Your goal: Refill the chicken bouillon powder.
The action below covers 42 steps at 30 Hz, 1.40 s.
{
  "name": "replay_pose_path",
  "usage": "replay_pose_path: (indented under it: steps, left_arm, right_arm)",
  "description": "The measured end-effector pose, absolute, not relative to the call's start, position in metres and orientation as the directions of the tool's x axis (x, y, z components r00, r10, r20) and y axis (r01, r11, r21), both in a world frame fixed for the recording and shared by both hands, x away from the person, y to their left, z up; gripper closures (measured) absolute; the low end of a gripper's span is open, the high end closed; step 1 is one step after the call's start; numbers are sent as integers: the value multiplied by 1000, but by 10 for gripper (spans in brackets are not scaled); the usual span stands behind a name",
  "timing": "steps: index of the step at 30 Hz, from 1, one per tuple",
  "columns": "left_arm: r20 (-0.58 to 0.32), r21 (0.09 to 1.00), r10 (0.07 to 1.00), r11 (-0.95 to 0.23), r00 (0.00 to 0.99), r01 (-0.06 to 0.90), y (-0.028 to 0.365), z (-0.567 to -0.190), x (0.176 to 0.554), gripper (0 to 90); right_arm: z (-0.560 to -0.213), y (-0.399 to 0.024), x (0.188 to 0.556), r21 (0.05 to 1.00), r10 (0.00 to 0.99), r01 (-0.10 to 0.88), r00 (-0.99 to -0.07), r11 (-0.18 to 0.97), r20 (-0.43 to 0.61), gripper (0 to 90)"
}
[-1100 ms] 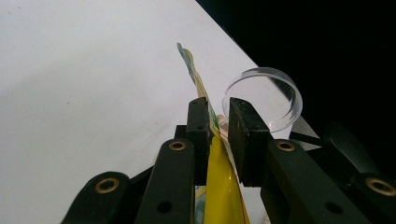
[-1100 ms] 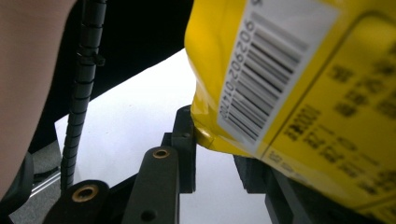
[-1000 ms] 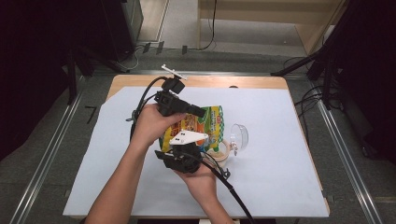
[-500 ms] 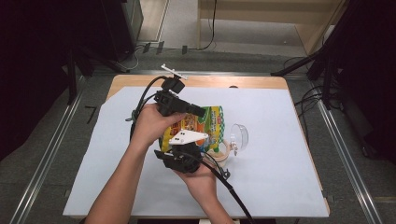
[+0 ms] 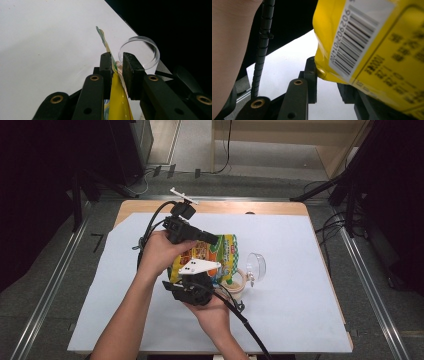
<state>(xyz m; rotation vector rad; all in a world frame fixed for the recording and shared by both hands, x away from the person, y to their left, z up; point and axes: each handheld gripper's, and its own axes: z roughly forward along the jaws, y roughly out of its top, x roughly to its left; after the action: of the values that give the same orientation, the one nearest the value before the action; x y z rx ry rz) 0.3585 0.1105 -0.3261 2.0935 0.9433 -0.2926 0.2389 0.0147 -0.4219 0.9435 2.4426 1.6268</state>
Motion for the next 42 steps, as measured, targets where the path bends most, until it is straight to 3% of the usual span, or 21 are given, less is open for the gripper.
replay_pose_path:
  steps: [6,13,42]
  left_arm:
    - [-452,587,542,-417,708,694,108,-321,354,788]
    - [-488,570,527,-411,696,711,111,-326,358,789]
    - [-479,585,526,-406,703,702,110,-325,356,785]
  right_arm:
    - [-420,16,237,857,510,456,-810,239,289,736]
    - [-423,20,235,858,509,443,-818,260,268,734]
    - [-424,17,235,872,508,416,-826,259,243,747]
